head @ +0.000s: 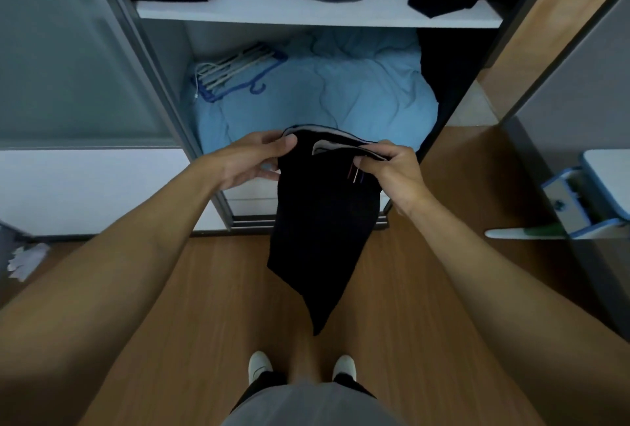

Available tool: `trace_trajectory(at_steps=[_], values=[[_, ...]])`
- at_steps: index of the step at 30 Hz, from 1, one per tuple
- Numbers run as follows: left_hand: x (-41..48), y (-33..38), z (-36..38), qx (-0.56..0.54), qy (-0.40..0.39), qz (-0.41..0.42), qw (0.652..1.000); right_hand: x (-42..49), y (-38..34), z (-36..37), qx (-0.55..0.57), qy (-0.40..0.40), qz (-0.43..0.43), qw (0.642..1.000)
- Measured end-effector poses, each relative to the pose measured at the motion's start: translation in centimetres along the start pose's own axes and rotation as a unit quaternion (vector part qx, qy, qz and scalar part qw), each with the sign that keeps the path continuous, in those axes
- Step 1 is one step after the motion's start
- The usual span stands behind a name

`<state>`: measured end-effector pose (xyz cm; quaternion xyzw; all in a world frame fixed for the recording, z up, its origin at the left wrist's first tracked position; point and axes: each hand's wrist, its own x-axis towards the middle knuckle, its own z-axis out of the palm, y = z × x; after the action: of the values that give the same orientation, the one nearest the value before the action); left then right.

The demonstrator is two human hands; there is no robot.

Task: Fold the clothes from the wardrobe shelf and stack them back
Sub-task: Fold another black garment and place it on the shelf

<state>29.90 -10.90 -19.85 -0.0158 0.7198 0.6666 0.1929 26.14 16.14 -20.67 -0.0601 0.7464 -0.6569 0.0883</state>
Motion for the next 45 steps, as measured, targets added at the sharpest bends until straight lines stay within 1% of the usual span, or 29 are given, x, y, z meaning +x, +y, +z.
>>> trace_trajectory(at_steps=[1, 3, 4, 6, 7, 8, 9, 13, 16, 20, 22, 23, 25, 27, 28, 30, 32, 35, 36, 39, 42, 45], values=[[0.2, -0.4, 0.4, -0.014, -0.009, 0.019, 1.0, 0.0, -0.3, 0.2, 0.012, 0.016, -0.002, 1.0], [0.7, -0.8, 1.7, 0.032, -0.01, 0.04, 0.999, 0.1, -0.7, 0.6, 0.027, 0.024, -0.003, 0.999], [1.1, -0.8, 2.3, 0.063, 0.009, 0.048, 0.997, 0.1, -1.0, 0.5, 0.025, 0.019, -0.004, 0.999], [2.2, -1.3, 3.1, 0.079, 0.089, 0.079, 0.99, 0.2, -1.4, 0.1, 0.005, 0.0, -0.011, 1.0], [2.7, -1.5, 3.3, 0.064, 0.129, 0.095, 0.985, 0.2, -1.5, -0.2, -0.008, -0.013, -0.017, 1.0], [3.0, -1.6, 3.4, 0.042, 0.153, 0.102, 0.982, 0.2, -1.7, -0.5, -0.018, -0.024, -0.022, 0.999], [3.2, -1.5, 3.3, 0.025, 0.16, 0.103, 0.981, 0.2, -1.9, -0.9, -0.026, -0.029, -0.027, 0.999], [3.5, -1.1, 3.1, -0.025, 0.131, 0.094, 0.987, 0.8, -2.9, -2.5, -0.021, 0.002, -0.044, 0.999], [3.5, -0.7, 3.0, -0.059, 0.131, 0.084, 0.986, 1.1, -3.6, -2.5, -0.023, 0.02, -0.047, 0.998], [3.3, -0.6, 2.5, -0.084, 0.138, 0.075, 0.984, 1.2, -3.9, -2.0, 0.037, 0.027, -0.041, 0.998], [3.3, 0.0, 2.4, -0.093, 0.152, 0.086, 0.98, 1.3, -4.1, -1.9, 0.077, 0.049, -0.036, 0.995], [3.4, 0.5, 2.4, -0.095, 0.155, 0.096, 0.979, 1.3, -4.1, -1.9, 0.104, 0.054, -0.018, 0.993], [3.3, 1.4, 2.3, -0.098, 0.154, 0.11, 0.977, 1.0, -4.1, -1.9, 0.12, 0.023, 0.04, 0.992], [3.0, 1.9, 2.0, -0.095, 0.148, 0.114, 0.978, 0.6, -4.0, -1.5, 0.076, -0.028, 0.088, 0.993], [2.8, 2.0, 1.9, -0.092, 0.15, 0.112, 0.978, 0.5, -3.8, -1.3, 0.063, -0.032, 0.094, 0.993], [2.5, 1.7, 1.7, -0.094, 0.17, 0.104, 0.975, 0.5, -3.7, -0.8, 0.087, -0.015, 0.078, 0.993], [2.0, 0.8, 1.3, -0.088, 0.19, 0.087, 0.974, 0.4, -4.3, -0.1, 0.111, -0.024, 0.058, 0.992], [0.8, -1.0, 1.1, -0.071, 0.157, 0.033, 0.985, -0.2, -5.5, 0.6, 0.126, -0.048, 0.063, 0.989], [0.4, -1.4, 1.2, -0.072, 0.151, 0.027, 0.985, -0.5, -6.0, 0.7, 0.128, -0.053, 0.07, 0.988], [0.2, -0.6, 1.7, -0.086, 0.19, 0.06, 0.976, -0.5, -7.6, 0.5, 0.129, -0.062, 0.08, 0.987], [0.5, 1.7, 2.4, -0.112, 0.222, 0.089, 0.965, 0.0, -8.2, -1.0, 0.181, -0.068, 0.077, 0.978], [0.9, 3.4, 3.0, -0.149, 0.234, 0.086, 0.957, -1.2, -6.1, -1.3, 0.133, -0.094, 0.122, 0.979]])
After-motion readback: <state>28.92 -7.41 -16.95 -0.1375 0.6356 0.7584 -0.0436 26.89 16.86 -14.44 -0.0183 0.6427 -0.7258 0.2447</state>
